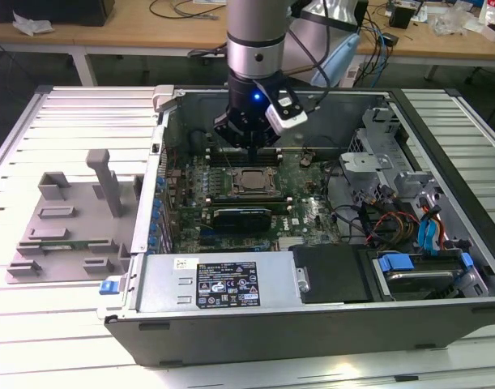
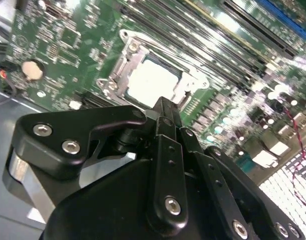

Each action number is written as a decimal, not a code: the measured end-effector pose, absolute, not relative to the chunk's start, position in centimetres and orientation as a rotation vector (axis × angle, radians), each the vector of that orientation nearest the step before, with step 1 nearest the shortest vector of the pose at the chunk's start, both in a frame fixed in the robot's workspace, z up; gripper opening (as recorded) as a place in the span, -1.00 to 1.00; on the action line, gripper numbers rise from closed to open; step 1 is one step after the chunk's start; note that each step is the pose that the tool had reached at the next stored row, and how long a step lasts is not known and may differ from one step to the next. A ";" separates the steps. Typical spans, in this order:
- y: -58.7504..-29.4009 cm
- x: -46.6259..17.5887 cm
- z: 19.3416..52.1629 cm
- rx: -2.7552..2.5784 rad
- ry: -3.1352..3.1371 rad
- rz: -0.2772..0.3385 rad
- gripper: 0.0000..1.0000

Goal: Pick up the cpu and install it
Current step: 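Install the first cpu locking lever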

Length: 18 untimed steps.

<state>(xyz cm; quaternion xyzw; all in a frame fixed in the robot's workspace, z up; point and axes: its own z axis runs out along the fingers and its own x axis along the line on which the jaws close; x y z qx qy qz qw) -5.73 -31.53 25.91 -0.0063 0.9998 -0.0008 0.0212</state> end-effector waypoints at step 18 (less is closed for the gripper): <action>-31.5 -11.8 25.9 -0.016 3.089 0.115 -0.79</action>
